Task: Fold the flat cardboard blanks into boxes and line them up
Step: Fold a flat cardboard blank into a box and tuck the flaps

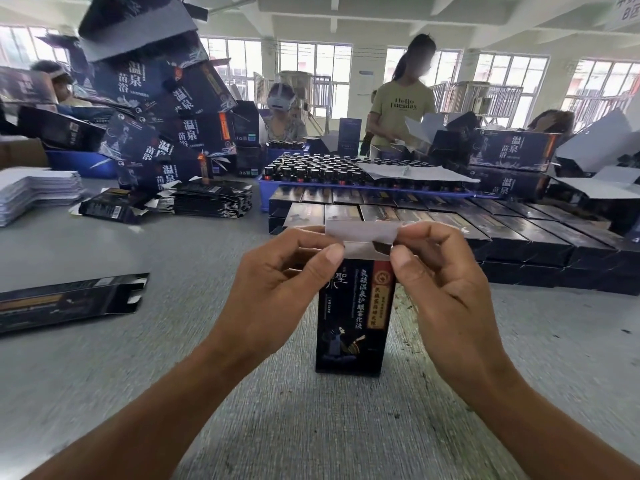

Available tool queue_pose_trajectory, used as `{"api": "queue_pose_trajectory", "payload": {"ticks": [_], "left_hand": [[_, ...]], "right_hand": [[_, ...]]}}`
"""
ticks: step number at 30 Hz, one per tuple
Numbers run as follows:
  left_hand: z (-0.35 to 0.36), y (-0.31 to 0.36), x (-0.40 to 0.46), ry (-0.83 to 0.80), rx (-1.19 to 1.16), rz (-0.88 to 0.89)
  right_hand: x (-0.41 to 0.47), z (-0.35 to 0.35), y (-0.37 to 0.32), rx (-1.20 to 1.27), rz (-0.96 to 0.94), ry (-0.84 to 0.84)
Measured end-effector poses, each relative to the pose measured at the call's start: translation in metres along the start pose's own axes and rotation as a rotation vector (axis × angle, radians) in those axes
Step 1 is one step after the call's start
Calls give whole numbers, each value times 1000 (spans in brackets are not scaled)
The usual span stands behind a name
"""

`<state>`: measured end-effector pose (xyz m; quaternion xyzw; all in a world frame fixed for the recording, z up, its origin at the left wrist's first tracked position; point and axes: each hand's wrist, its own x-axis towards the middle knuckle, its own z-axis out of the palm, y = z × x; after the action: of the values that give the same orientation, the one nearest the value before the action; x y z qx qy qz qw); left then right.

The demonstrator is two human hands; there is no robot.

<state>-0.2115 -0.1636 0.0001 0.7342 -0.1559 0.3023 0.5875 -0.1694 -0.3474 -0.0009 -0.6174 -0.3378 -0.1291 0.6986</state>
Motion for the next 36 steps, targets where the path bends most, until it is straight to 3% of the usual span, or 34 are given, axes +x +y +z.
{"api": "queue_pose_trajectory", "payload": {"ticks": [7, 18, 31, 36], "left_hand": [[1, 0, 0, 8, 1, 29], [3, 0, -2, 42, -59, 12], [-3, -7, 2, 2, 167, 192], [-5, -12, -2, -171, 305, 42]], "right_hand": [[-2, 0, -3, -112, -41, -9], [-1, -3, 0, -92, -39, -2], [1, -7, 8, -276, -80, 6], [1, -7, 11, -325, -54, -25]]}}
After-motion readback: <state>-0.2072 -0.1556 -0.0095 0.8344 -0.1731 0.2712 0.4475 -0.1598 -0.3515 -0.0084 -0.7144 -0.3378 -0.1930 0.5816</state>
